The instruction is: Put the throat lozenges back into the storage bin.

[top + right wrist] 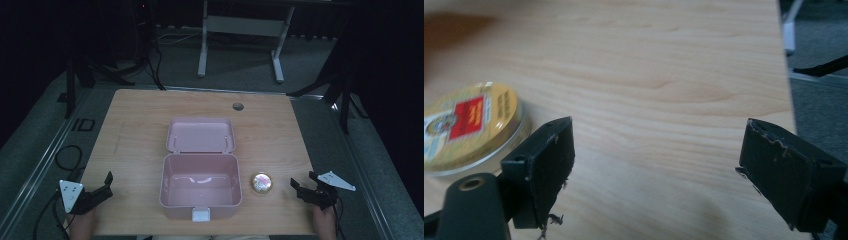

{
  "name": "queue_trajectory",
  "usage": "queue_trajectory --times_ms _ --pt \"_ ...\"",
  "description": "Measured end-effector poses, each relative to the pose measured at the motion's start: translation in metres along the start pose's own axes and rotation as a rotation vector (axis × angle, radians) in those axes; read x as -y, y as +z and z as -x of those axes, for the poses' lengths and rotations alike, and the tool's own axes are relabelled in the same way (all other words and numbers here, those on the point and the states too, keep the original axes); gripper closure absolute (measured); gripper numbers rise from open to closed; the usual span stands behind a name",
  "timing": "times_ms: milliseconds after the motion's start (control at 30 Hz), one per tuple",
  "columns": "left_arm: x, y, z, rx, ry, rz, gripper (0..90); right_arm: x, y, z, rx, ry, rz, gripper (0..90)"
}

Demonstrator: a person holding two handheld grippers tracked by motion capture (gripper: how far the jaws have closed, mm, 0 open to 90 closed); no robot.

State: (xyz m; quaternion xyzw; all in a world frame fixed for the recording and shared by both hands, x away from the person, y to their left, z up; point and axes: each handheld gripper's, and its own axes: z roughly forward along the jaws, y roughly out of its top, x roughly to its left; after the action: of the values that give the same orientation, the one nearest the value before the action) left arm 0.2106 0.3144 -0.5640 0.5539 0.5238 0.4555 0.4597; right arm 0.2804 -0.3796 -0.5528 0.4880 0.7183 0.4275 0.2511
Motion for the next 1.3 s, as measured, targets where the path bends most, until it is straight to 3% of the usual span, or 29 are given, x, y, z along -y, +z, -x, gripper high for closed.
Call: queue_trajectory --times_ms 133,200,367,400,567,700,900,1000,1100,1300 --pt "-0.001 0.002 0.000 0.004 -0.001 -0.008 0.5 0.000 0.001 -0.001 -0.042 -0.032 -0.022 14.0" --pt "-0.001 0.002 0.001 0.007 0.001 -0.009 0.5 0.000 0.001 -0.001 -0.100 -0.037 -0.046 12.5" --pt "-0.001 0.002 0.000 0.009 0.001 -0.011 0.5 -0.001 0.003 -0.003 -0.169 -0.079 -0.097 11.9" --pt "-0.001 0.002 0.000 0.013 -0.002 -0.009 0.5 -0.003 0.004 -0.004 -0.236 -0.107 -0.149 11.3" --pt "-0.001 0.002 0.000 0.014 -0.003 -0.008 0.5 -0.015 0.008 -0.005 -0.313 -0.199 -0.298 11.3" --pt "-0.001 0.002 0.000 0.016 -0.004 -0.007 0.5 -0.027 0.006 -0.005 -0.313 -0.284 -0.414 11.3" --pt "-0.001 0.002 0.000 0.022 -0.005 -0.007 0.5 -0.041 0.009 -0.012 -0.324 -0.407 -0.637 11.3" --pt "0.000 0.002 0.000 0.023 -0.006 -0.006 0.5 -0.045 0.012 -0.017 -0.326 -0.463 -0.754 11.3" --pt "0.000 0.002 -0.001 0.025 -0.007 -0.005 0.5 -0.049 0.014 -0.023 -0.350 -0.499 -0.833 12.2" --pt "0.000 0.002 0.000 0.029 -0.006 -0.006 0.5 -0.055 0.018 -0.038 -0.300 -0.655 -0.993 13.0"
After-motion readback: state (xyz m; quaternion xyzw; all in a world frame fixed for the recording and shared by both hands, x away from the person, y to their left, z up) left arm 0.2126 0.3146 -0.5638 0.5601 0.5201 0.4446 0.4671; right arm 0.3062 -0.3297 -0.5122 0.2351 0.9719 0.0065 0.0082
